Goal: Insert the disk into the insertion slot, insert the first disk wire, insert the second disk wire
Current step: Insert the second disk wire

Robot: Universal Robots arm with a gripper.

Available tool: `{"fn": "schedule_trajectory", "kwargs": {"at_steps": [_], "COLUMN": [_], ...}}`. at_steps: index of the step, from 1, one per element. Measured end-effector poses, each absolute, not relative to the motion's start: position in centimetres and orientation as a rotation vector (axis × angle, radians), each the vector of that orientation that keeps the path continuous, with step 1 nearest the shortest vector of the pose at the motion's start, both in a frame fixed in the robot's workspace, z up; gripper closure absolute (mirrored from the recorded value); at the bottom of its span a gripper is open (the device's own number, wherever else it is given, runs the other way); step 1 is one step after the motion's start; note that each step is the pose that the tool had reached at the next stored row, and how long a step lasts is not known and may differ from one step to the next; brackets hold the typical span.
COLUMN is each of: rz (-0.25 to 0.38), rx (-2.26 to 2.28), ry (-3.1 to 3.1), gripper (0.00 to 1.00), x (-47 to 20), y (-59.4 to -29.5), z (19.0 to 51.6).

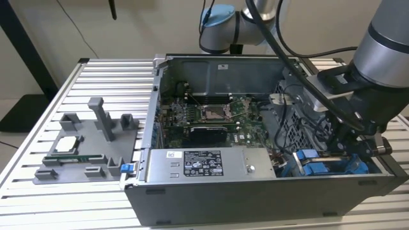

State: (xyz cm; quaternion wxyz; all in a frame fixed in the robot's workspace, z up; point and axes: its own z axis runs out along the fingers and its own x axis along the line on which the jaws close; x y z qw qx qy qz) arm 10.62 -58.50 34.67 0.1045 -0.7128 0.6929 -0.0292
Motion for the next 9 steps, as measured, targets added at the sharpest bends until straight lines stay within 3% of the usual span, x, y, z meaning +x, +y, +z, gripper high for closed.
{"fn": "schedule_trajectory", "kwargs": {"at_steps": [9], "rz": [-0.09], "rx": [-2.075], "ry": [2.07], "gripper": [1.0], "x": [10.69], "y": [-58.49], "z": [34.41]}}
